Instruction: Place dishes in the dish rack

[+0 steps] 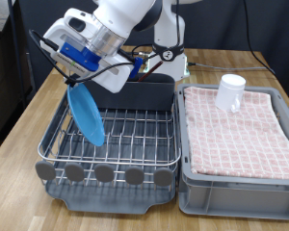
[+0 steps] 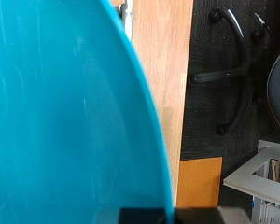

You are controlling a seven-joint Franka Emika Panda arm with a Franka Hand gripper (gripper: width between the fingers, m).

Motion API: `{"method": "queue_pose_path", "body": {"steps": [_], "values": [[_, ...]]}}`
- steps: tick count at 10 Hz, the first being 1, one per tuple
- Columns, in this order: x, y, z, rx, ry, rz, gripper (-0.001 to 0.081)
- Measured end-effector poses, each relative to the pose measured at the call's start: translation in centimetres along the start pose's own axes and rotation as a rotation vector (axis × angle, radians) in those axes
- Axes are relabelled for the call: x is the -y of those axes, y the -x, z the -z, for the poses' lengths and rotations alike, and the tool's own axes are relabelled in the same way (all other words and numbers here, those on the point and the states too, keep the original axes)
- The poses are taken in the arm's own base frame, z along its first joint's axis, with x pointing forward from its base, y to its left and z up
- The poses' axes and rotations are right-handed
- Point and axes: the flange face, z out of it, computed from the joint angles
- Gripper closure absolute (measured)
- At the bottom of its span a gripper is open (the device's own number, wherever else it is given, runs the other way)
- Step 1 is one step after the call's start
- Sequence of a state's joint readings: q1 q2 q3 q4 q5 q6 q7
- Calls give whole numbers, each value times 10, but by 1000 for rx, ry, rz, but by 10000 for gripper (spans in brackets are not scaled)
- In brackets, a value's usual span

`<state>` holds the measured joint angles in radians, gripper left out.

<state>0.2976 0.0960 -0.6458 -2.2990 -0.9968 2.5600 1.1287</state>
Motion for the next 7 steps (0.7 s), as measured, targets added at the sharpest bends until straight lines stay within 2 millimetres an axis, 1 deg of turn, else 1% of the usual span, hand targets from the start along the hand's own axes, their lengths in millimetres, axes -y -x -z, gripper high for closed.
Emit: {"method": "queue_pose_path", "body": {"steps": [4, 7], "values": [[11, -5, 7, 10, -24, -32, 790], [25, -1, 8, 40, -41, -52, 790]]}}
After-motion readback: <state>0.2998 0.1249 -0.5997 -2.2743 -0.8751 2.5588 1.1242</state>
